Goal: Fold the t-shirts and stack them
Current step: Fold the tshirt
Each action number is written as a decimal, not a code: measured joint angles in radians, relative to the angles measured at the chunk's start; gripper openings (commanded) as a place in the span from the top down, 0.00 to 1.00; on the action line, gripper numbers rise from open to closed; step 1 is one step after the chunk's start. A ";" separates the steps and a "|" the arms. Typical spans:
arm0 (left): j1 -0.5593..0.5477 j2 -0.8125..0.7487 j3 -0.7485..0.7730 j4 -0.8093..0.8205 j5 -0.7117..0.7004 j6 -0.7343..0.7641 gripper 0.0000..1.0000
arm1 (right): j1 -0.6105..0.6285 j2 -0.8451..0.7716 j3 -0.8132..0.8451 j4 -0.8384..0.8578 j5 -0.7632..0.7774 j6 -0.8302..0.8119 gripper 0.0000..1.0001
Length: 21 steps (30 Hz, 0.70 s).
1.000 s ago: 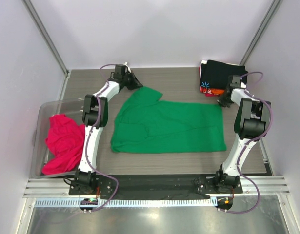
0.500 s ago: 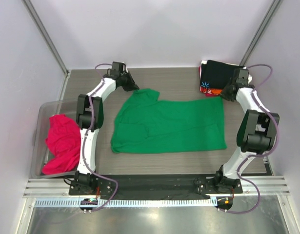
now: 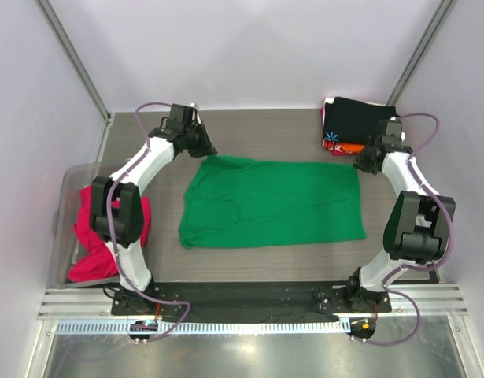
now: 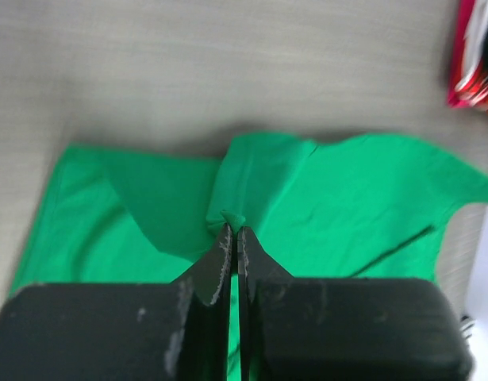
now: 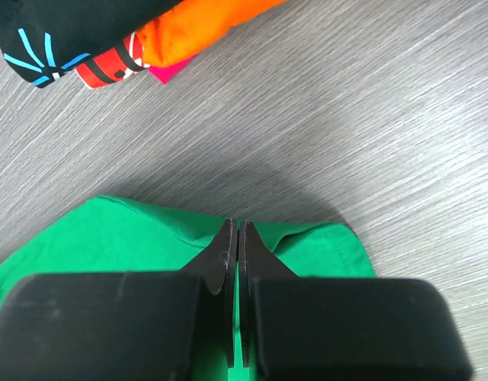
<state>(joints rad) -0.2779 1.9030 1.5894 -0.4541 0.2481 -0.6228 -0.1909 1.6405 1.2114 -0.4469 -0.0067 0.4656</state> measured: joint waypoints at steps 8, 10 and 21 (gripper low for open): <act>-0.060 -0.240 -0.242 -0.048 -0.101 0.008 1.00 | -0.022 0.000 -0.001 0.002 -0.010 0.000 0.99; -0.068 -0.298 -0.291 -0.059 -0.126 0.007 1.00 | -0.036 -0.005 -0.011 0.005 -0.012 0.001 0.99; -0.109 -0.560 -0.508 -0.101 -0.246 -0.030 1.00 | -0.068 -0.098 -0.107 0.006 -0.016 0.011 0.99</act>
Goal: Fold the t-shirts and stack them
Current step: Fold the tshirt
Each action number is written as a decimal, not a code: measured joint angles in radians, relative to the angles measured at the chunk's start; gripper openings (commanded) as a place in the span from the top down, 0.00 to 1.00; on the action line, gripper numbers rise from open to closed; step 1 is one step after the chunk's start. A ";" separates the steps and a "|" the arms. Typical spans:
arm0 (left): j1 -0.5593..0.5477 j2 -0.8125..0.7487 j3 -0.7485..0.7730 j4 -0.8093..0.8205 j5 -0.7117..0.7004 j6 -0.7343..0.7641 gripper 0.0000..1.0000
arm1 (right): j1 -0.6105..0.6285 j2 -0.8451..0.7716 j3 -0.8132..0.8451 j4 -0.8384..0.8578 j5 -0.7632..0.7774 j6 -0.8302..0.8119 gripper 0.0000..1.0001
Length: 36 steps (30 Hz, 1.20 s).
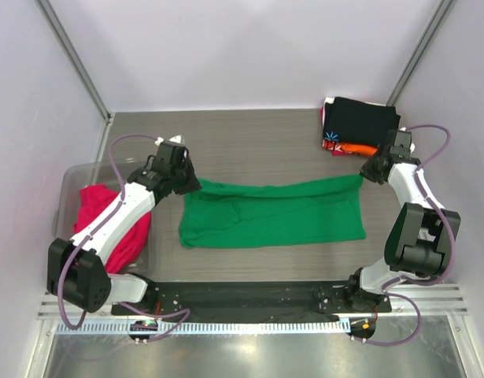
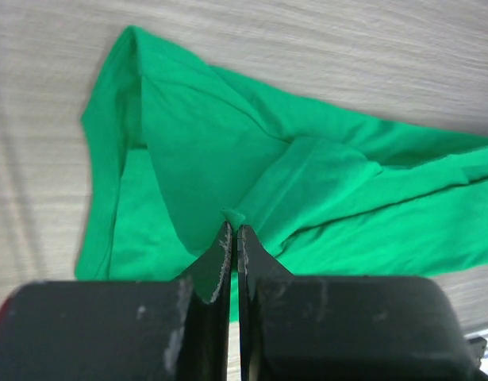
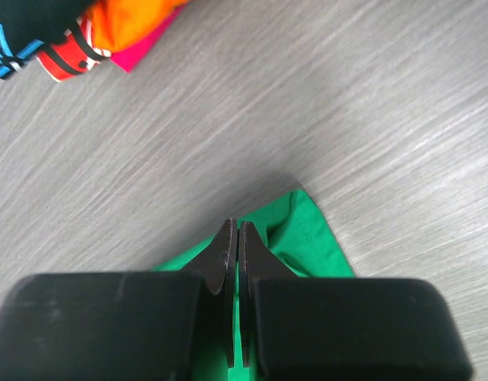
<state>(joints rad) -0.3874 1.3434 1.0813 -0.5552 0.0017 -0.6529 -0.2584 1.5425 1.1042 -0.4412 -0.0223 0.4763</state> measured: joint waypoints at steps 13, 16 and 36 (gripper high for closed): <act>-0.092 -0.167 -0.243 -0.042 -0.113 -0.161 1.00 | -0.045 -0.037 -0.077 0.007 -0.003 0.018 0.99; -0.110 -0.218 -0.298 -0.049 -0.132 -0.205 0.99 | -0.045 -0.054 -0.106 0.014 -0.002 0.027 0.85; -0.239 -0.423 -0.462 -0.114 -0.196 -0.407 0.48 | 0.161 -0.127 -0.136 0.062 -0.074 0.096 0.00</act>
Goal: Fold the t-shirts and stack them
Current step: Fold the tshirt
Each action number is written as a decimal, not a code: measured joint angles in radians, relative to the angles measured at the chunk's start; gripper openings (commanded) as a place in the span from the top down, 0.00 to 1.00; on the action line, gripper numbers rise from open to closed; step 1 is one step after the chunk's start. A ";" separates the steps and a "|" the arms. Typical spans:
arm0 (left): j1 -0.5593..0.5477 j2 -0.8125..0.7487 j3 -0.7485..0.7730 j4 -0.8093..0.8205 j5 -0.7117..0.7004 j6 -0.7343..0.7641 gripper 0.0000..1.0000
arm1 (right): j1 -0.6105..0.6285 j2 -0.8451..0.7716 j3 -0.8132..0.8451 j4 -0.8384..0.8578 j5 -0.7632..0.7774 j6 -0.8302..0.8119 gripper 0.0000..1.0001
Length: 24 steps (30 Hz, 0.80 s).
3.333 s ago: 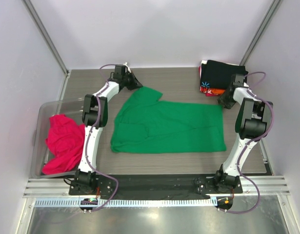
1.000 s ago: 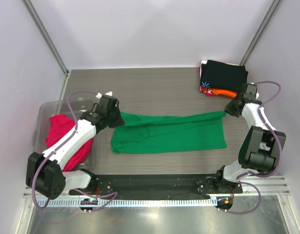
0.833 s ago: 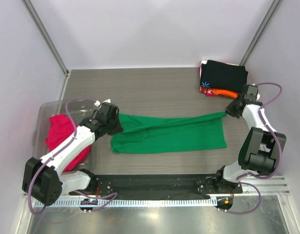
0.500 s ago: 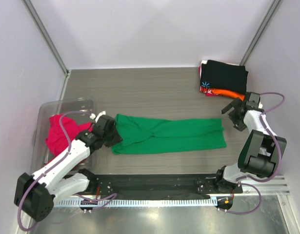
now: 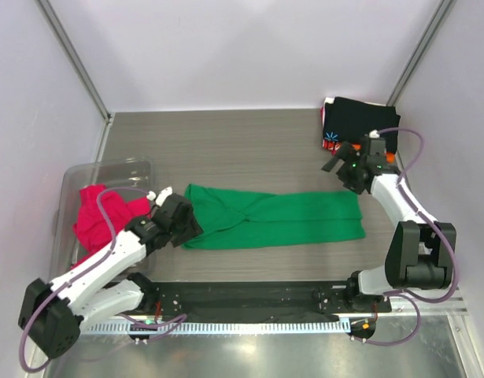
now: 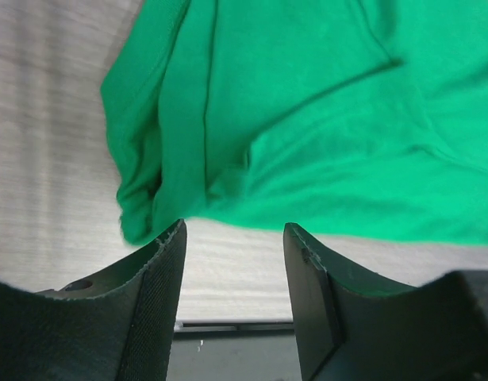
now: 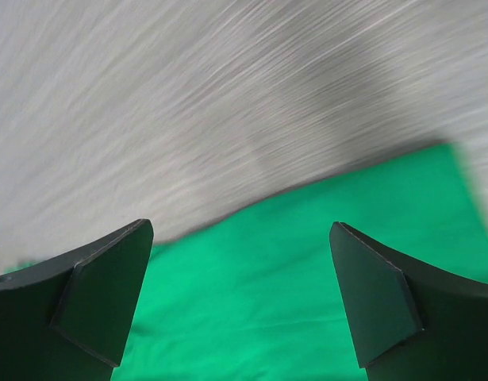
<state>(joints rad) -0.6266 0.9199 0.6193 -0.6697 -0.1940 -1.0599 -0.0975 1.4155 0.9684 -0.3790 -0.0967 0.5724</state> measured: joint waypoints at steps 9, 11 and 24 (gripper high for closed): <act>0.000 0.367 0.108 0.127 -0.054 0.042 0.55 | 0.085 0.121 -0.090 0.020 -0.017 -0.026 0.00; 0.000 0.449 0.138 0.145 -0.066 0.049 0.57 | 0.090 0.137 -0.118 0.010 0.003 -0.026 0.00; 0.139 0.983 0.643 0.098 -0.087 0.141 0.61 | 0.141 -0.063 -0.338 0.140 -0.019 0.061 0.00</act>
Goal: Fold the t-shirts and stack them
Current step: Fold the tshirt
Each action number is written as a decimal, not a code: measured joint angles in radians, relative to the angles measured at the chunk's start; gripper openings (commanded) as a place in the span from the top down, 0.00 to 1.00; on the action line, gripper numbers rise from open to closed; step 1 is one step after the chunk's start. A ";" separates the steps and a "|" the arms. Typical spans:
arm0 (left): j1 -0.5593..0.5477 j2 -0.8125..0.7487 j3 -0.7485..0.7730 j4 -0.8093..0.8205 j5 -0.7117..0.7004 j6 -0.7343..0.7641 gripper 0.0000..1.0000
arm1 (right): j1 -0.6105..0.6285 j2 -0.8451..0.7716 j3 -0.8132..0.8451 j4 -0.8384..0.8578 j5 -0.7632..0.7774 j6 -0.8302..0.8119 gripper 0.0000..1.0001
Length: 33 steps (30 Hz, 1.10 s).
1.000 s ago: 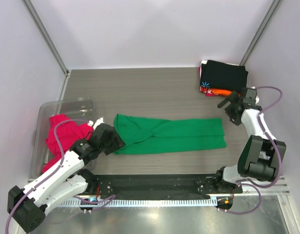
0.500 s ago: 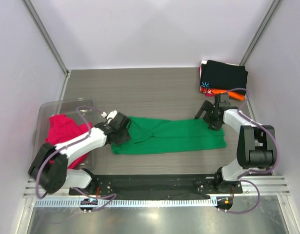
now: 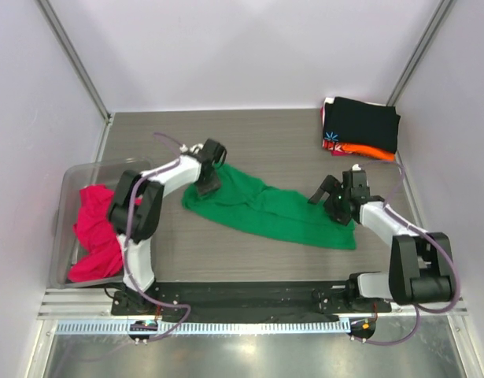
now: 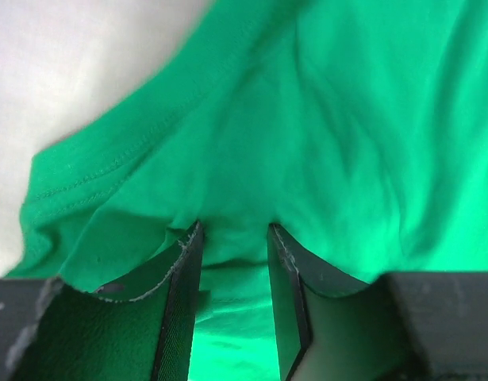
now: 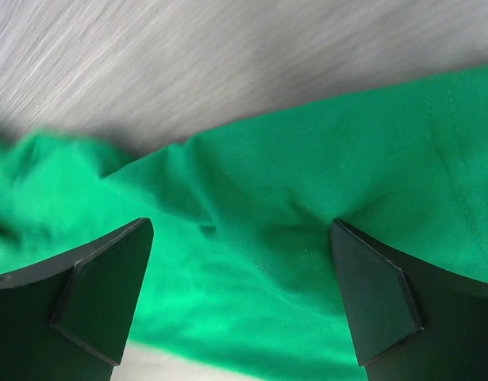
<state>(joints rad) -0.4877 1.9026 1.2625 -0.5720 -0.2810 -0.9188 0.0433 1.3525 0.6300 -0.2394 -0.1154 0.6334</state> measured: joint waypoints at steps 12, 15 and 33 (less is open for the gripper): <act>0.045 0.850 1.429 -0.264 0.217 0.179 0.41 | 0.810 -0.317 -0.109 -0.127 -0.050 0.563 0.00; 0.018 0.686 1.148 -0.135 0.299 0.240 0.14 | 0.830 -0.316 0.045 -0.224 -0.002 0.548 0.00; 0.006 -0.273 0.525 -0.220 0.209 0.386 0.07 | 0.744 -0.060 0.375 -0.379 0.273 0.247 0.00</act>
<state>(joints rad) -0.4816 1.6295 1.7874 -0.7921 -0.0715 -0.5327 0.7872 1.2930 1.0050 -0.6182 0.1577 0.8806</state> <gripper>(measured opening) 0.946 0.996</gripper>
